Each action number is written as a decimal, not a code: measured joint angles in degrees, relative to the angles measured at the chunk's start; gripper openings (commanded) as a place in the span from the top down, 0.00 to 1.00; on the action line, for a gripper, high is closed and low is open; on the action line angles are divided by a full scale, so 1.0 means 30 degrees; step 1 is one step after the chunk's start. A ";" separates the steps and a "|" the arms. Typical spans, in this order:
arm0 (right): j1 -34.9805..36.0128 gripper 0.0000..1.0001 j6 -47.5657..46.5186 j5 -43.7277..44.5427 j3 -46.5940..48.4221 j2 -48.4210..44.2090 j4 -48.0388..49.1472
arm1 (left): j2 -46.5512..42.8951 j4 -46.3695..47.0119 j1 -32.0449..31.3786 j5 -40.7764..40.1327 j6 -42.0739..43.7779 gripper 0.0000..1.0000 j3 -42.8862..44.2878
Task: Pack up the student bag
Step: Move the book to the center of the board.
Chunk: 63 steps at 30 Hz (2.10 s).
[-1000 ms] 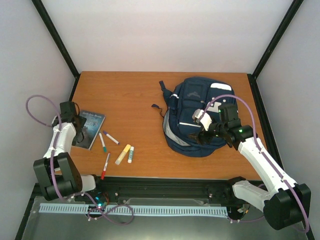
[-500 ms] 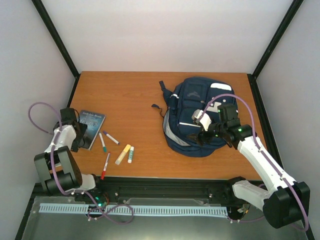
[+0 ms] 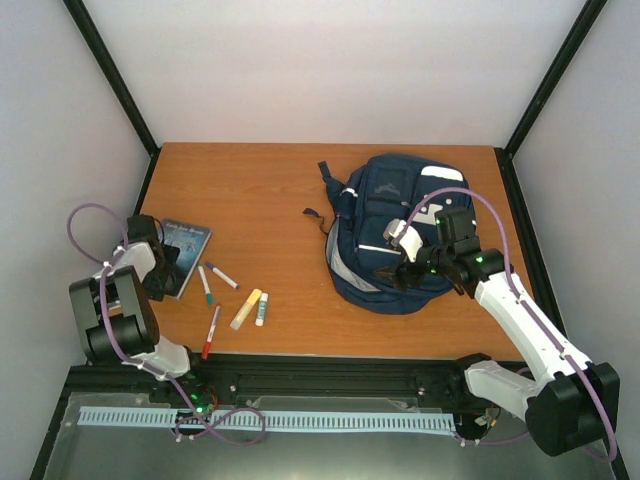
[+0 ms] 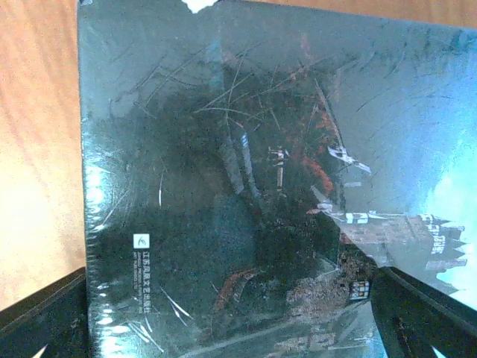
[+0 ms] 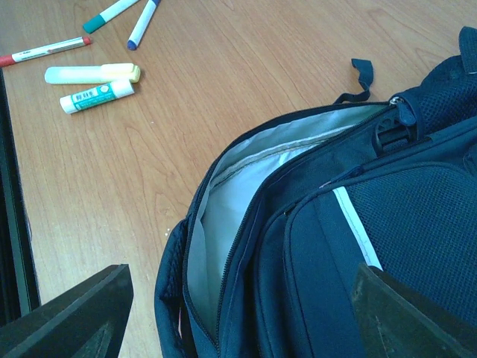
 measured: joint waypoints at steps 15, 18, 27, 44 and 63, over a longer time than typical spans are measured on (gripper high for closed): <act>-0.0007 0.21 -0.0066 0.0087 0.0000 0.0328 -0.0007 | 0.3264 0.1180 -0.4087 -0.0321 0.0590 0.06 0.2878; -0.0007 0.21 -0.0066 0.0087 0.0000 0.0379 -0.0007 | 0.3796 0.1523 -0.4546 -0.0277 0.0765 0.06 0.3344; -0.0007 0.21 -0.0080 0.0095 0.0007 0.0532 -0.0015 | 0.3883 0.1821 -0.6375 0.0867 0.1501 0.13 0.3446; -0.0007 0.22 -0.0131 0.0080 0.0146 0.0670 -0.0109 | 0.4131 0.1078 -0.9959 0.3708 0.2820 0.17 0.4044; -0.0015 0.14 0.0444 -0.0117 0.0189 0.0685 -0.0124 | 0.6586 -0.4342 -0.5238 0.1209 0.5348 0.00 1.4702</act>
